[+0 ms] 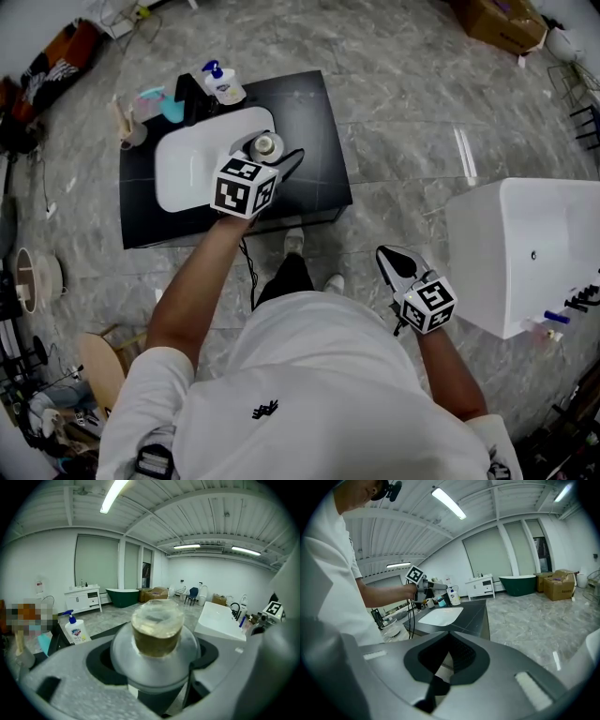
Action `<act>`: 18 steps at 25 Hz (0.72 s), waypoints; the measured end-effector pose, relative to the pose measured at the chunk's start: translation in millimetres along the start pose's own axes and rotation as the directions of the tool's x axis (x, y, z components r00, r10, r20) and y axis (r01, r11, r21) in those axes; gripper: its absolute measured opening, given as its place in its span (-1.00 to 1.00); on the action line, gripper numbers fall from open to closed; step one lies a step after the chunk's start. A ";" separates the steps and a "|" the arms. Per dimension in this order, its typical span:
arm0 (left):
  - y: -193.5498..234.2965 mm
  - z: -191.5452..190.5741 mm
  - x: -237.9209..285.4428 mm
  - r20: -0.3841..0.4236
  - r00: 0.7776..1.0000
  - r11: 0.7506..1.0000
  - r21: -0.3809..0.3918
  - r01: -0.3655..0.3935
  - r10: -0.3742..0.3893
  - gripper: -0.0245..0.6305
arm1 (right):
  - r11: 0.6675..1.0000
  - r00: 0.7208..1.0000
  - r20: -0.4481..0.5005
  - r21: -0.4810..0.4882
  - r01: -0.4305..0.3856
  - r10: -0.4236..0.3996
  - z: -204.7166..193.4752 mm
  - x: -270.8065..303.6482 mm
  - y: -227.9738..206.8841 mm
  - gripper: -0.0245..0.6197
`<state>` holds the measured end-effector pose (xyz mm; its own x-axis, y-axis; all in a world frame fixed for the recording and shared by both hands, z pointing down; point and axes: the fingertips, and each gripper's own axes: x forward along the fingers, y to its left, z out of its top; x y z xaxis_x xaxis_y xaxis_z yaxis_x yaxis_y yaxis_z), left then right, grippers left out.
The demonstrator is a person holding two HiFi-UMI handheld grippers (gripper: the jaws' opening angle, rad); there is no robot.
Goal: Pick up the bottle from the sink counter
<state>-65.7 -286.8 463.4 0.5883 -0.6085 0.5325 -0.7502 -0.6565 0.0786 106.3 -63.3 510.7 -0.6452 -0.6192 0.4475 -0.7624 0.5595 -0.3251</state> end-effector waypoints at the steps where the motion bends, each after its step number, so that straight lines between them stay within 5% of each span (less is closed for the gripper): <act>1: -6.1 -1.2 -5.9 0.001 1.000 1.000 0.000 0.003 -0.003 0.12 | 1.000 1.000 0.001 -0.002 -0.006 0.006 -3.0 -2.1 3.3 -0.89; 18: -81.6 -33.3 -78.4 -0.004 0.999 0.999 0.014 0.052 -0.052 0.12 | 0.997 0.998 0.018 -0.050 -0.052 0.053 -33.6 -33.4 50.5 -0.89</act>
<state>-60.7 -170.7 443.3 0.6256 -0.5715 0.5310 -0.7140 -0.6937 0.0947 91.0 4.2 507.3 -0.6854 -0.5987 0.4146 -0.7245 0.6177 -0.3058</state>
